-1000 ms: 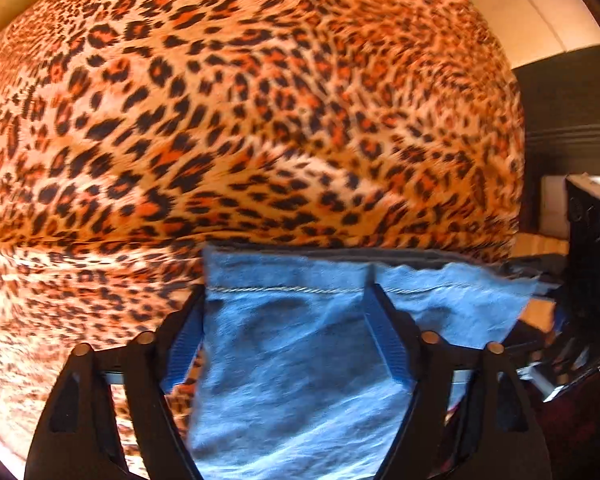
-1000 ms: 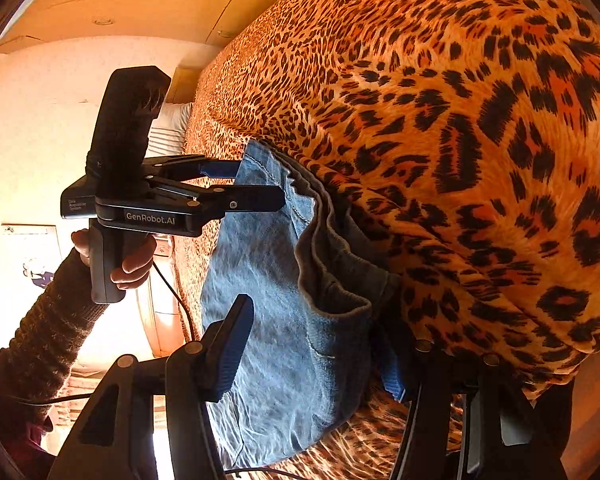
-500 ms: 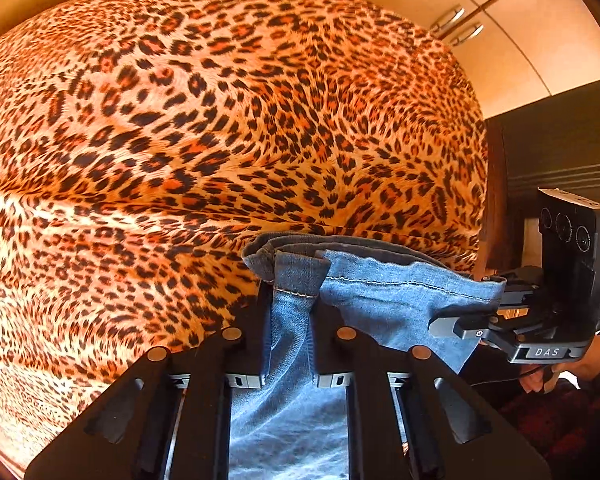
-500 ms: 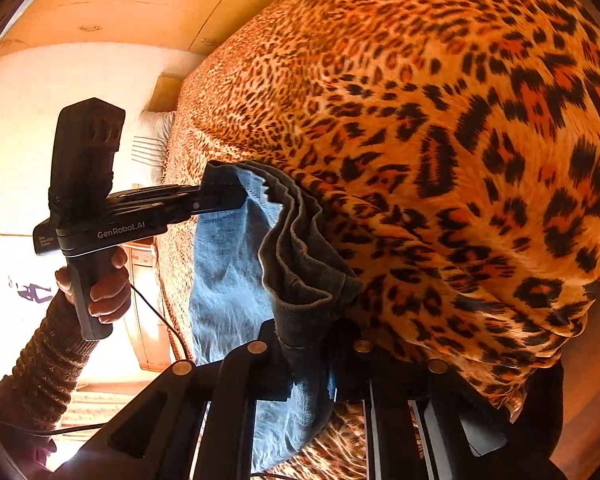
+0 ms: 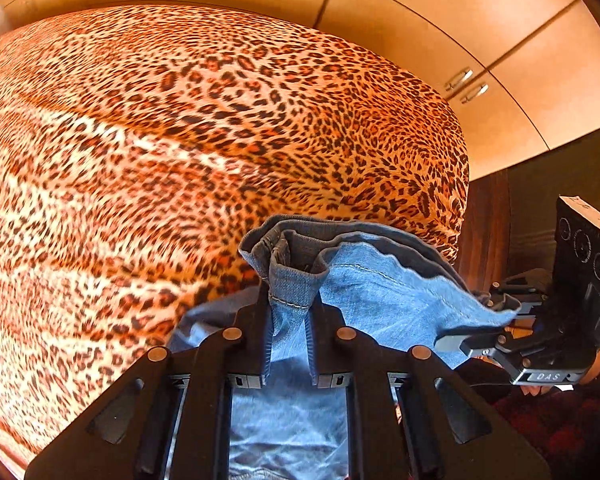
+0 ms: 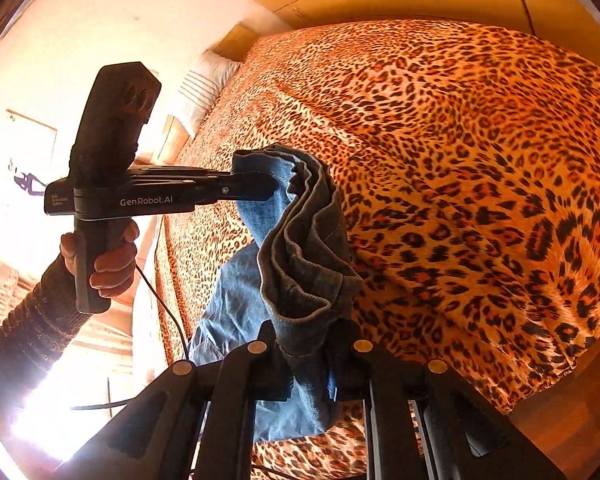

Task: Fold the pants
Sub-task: 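Fold the held jeans over toward the right gripper with the left gripper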

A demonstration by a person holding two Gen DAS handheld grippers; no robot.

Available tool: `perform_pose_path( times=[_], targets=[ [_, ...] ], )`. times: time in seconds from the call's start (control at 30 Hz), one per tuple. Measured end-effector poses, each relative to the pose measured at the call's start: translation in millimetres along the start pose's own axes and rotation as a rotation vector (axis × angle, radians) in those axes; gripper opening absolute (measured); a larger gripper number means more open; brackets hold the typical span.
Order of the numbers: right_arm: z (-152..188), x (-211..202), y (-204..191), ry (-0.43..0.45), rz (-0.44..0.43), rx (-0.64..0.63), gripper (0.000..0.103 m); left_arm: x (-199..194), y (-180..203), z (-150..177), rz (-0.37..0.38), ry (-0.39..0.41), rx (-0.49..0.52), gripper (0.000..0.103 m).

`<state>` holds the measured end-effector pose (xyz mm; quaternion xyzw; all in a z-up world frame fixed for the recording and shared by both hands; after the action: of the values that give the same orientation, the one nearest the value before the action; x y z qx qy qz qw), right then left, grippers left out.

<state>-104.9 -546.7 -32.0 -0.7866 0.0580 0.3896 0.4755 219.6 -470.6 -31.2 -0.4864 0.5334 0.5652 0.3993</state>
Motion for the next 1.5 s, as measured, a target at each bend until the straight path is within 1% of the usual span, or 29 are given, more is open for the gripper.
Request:
perform_pose_path(
  times=[0.17, 0.33, 0.47, 0.53, 0.67, 0.7, 0.73, 0.77, 0.83, 0.87, 0.9, 0.93, 0.97, 1.0, 1.03, 1.1, 1.13, 1.2, 1.23, 1.27, 1.33, 1.4, 1.5],
  targets=[
    [10.4, 10.2, -35.6, -0.061, 0.007, -0.130, 0.011, -3.5, -14.0, 36.0, -0.010, 0.025, -0.098, 0.012],
    [26.4, 37.6, -66.7, -0.162, 0.011, -0.250, 0.012, 3.3, -38.5, 84.0, -0.019, 0.015, -0.237, 0.012],
    [53.7, 63.6, -90.8, -0.278, 0.022, -0.354, 0.013, 18.3, -54.8, 125.8, -0.031, -0.006, -0.378, 0.012],
    [67.0, 81.4, -95.9, -0.339, 0.030, -0.390, 0.015, 28.7, -59.4, 145.4, -0.033, -0.024, -0.446, 0.012],
    [95.4, 120.9, -101.3, -0.471, 0.077, -0.470, 0.016, 43.4, -63.7, 183.7, -0.054, -0.064, -0.562, 0.012],
    [100.6, 130.0, -101.3, -0.503, 0.085, -0.483, 0.018, 44.3, -64.6, 193.4, -0.055, -0.067, -0.591, 0.012],
    [105.7, 137.4, -100.5, -0.530, 0.100, -0.498, 0.024, 43.9, -65.2, 203.1, -0.052, -0.067, -0.618, 0.012],
    [110.1, 143.2, -100.2, -0.561, 0.116, -0.515, 0.027, 42.5, -66.1, 213.7, -0.048, -0.063, -0.651, 0.013],
    [115.5, 144.6, -101.2, -0.611, 0.135, -0.535, 0.033, 36.9, -67.2, 234.5, -0.037, -0.044, -0.723, 0.016],
    [114.2, 143.3, -102.0, -0.634, 0.133, -0.541, 0.035, 33.0, -66.8, 246.4, -0.024, -0.025, -0.766, 0.017],
    [111.9, 139.2, -104.2, -0.653, 0.124, -0.550, 0.037, 29.1, -65.6, 257.2, -0.013, -0.005, -0.810, 0.022],
    [106.4, 135.1, -105.9, -0.665, 0.108, -0.565, 0.037, 25.2, -63.0, 268.0, -0.003, 0.019, -0.853, 0.030],
    [99.6, 126.4, -110.1, -0.666, 0.080, -0.589, 0.038, 21.6, -58.8, 278.6, 0.003, 0.044, -0.902, 0.034],
    [91.5, 116.9, -113.6, -0.662, 0.051, -0.612, 0.044, 19.0, -52.9, 287.7, 0.010, 0.072, -0.953, 0.042],
    [81.6, 107.0, -118.5, -0.648, 0.028, -0.633, 0.052, 17.8, -44.1, 295.2, 0.025, 0.103, -0.999, 0.047],
    [53.5, 92.0, -117.8, -0.598, 0.000, -0.657, 0.059, 21.6, -25.3, 302.0, 0.060, 0.140, -1.071, 0.051],
    [39.9, 89.8, -117.3, -0.587, -0.006, -0.663, 0.059, 25.1, -12.8, 301.6, 0.082, 0.155, -1.106, 0.052],
    [12.5, 93.6, -113.5, -0.594, -0.001, -0.692, 0.059, 35.3, 12.3, 301.1, 0.142, 0.208, -1.181, 0.054],
    [0.4, 97.7, -111.3, -0.602, 0.003, -0.711, 0.059, 42.4, 23.0, 303.2, 0.163, 0.234, -1.230, 0.058],
    [-10.7, 103.9, -111.0, -0.615, 0.009, -0.729, 0.059, 50.7, 34.5, 303.0, 0.175, 0.255, -1.291, 0.060],
    [-29.6, 112.6, -109.8, -0.646, 0.015, -0.767, 0.059, 63.3, 55.0, 300.7, 0.198, 0.280, -1.402, 0.060],
    [-43.3, 120.0, -113.4, -0.677, -0.002, -0.826, 0.059, 73.9, 72.6, 300.5, 0.216, 0.301, -1.504, 0.060],
    [-55.0, 133.5, -126.8, -0.717, -0.020, -0.927, 0.059, 83.0, 82.9, 301.4, 0.212, 0.304, -1.638, 0.060]
  ],
)
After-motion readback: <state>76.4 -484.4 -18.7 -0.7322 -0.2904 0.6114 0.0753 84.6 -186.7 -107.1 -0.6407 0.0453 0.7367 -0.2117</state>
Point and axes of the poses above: each gripper's, at about its wrist camera, not at the fingertips, and x roughly the way its jaws point, y to its right, z to its underside, the point moved 2 cm from there along x, roughly the way its jaws point, and after that the axes turned 6 degrees about -y, right-handed, at the moved point
